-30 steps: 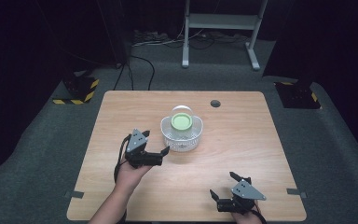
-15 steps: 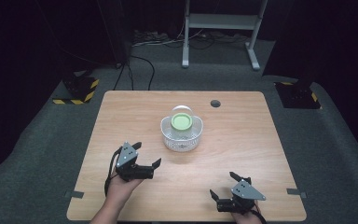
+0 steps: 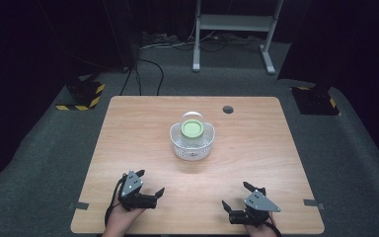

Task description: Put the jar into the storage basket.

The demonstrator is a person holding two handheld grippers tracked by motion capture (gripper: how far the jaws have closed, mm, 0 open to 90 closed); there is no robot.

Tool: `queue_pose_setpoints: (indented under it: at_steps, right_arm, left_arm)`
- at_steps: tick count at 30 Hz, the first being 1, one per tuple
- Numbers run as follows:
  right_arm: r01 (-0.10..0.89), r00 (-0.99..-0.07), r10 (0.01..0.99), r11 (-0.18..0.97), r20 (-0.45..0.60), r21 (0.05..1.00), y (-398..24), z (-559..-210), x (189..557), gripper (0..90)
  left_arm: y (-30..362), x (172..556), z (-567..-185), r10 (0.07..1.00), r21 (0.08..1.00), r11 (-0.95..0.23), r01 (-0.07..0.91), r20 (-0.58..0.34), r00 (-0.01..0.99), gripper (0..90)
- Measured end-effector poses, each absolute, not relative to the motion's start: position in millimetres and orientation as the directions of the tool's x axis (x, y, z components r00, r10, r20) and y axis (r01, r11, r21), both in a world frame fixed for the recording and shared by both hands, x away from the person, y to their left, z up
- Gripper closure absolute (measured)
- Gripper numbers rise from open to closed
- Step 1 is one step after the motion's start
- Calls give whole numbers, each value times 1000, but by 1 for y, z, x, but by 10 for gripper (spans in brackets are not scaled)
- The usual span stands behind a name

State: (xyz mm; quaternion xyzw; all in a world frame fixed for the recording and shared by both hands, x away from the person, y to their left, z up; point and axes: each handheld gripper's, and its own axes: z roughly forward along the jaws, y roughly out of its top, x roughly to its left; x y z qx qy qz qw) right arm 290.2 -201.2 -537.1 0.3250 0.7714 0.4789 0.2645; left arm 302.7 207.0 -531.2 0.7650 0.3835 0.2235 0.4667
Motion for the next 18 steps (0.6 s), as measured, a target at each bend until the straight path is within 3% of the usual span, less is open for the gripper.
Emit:
queue_pose_setpoints:
  at_steps: [9, 13, 18]
  right_arm:
    - [247, -643, 758, 339, -109, 908, -200, -537, 290, 8]
    - [243, -630, 768, 339, -118, 909, -200, -537, 289, 8]
    - [236, -618, 774, 349, -138, 907, -198, -538, 288, 8]
  left_arm:
    - [238, 285, -541, 824, 862, -332, 383, 68, 562, 12]
    - [236, 278, -543, 812, 835, -409, 368, 148, 565, 13]
    - [232, 278, -543, 789, 811, -458, 364, 184, 586, 10]
